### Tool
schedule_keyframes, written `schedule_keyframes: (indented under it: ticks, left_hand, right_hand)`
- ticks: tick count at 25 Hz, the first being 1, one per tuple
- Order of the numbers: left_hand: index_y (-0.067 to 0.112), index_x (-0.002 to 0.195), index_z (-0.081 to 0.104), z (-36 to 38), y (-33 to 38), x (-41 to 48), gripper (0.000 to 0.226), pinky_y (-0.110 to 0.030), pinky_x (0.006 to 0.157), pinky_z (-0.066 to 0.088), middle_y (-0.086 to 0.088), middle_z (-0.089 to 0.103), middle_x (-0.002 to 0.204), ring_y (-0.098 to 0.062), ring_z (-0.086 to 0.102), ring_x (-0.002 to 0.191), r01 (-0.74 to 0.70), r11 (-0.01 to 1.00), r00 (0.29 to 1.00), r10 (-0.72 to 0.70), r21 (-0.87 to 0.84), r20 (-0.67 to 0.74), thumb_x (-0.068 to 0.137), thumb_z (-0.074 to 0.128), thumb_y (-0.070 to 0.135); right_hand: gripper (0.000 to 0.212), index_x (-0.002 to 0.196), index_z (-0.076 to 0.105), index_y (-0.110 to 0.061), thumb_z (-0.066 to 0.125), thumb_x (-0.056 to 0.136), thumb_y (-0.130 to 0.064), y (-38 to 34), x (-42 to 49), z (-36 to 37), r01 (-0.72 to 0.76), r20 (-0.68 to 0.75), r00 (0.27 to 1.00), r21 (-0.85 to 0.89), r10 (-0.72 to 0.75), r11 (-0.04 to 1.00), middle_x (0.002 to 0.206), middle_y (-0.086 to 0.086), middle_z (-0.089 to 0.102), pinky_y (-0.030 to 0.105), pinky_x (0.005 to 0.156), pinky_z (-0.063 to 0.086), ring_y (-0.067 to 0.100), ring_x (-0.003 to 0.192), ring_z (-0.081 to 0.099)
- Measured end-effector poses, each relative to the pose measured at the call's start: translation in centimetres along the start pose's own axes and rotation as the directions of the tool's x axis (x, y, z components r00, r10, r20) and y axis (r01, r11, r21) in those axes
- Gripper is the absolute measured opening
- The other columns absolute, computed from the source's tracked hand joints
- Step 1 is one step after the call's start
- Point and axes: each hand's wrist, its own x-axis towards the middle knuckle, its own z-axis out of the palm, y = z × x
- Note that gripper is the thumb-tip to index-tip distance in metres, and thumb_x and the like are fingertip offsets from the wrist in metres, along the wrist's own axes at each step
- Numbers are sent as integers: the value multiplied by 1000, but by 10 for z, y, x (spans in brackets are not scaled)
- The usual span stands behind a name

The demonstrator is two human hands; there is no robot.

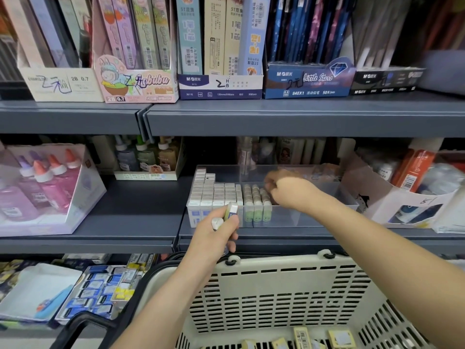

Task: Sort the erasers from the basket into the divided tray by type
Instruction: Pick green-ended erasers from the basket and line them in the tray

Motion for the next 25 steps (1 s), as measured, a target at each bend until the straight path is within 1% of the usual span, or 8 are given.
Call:
schedule_keyframes:
  ticks: [5,10,16,21,22,23,24,25]
  left_hand:
    - [30,76,64,1,4,-2,26,-21,52,40,8,51,60,-8,46,49,-62,992,998,60,113,17,92,51,15]
    - [32,113,60,2,3,-3,22,-31,76,55,9,66,103,0,65,75,-93,991,994,98,100,-43,94,51,25]
    - [21,93,64,1,3,-5,18,-16,42,34,11,49,48,-3,40,41,-99,990,977,115,96,-178,93,50,32]
    - [25,95,59,3,4,-3,27,-29,61,42,7,54,64,-8,48,52,3,1000,981,2,28,-195,79,56,47]
    - [26,96,59,3,3,-3,26,-37,68,47,0,61,72,3,25,72,13,1000,982,-7,26,-188,80,56,47]
    - [28,95,59,3,3,-3,22,-44,76,50,-6,64,83,-18,42,105,20,999,983,-14,30,-186,81,56,45]
    - [29,94,59,3,2,-3,18,-43,78,50,-4,66,86,-18,42,107,24,999,982,-18,28,-189,83,56,43]
    - [30,92,59,3,3,-4,16,-36,71,49,3,63,74,-14,58,66,25,999,981,-20,21,-194,83,56,42]
  right_hand:
    - [24,78,70,-21,61,83,-43,-36,-47,8,181,5,980,404,-200,897,64,-5,68,15,59,48,2,59,61]
    - [10,76,67,-23,67,82,-15,-20,-40,-13,94,-68,996,644,-66,759,76,3,73,29,70,57,13,75,69]
    - [13,98,67,-21,60,88,-26,10,-2,-24,-18,-222,970,351,102,936,91,-1,68,26,91,46,19,95,62]
    - [9,94,65,-23,58,89,-20,11,2,-8,18,-196,980,257,34,966,87,-6,62,18,81,42,14,89,60]
    - [9,94,64,-24,58,89,-20,11,2,-7,20,-198,980,247,30,969,87,-6,62,20,82,43,15,89,59]
    - [8,93,63,-24,57,89,-19,10,2,-6,22,-202,979,247,29,969,88,-6,62,21,83,44,15,88,59]
    - [8,92,62,-24,57,89,-18,10,2,-7,20,-200,979,246,31,969,88,-5,62,23,83,44,15,87,58]
    - [8,89,61,-24,57,89,-17,10,3,-8,15,-189,982,243,32,970,88,-3,62,24,82,45,15,86,57]
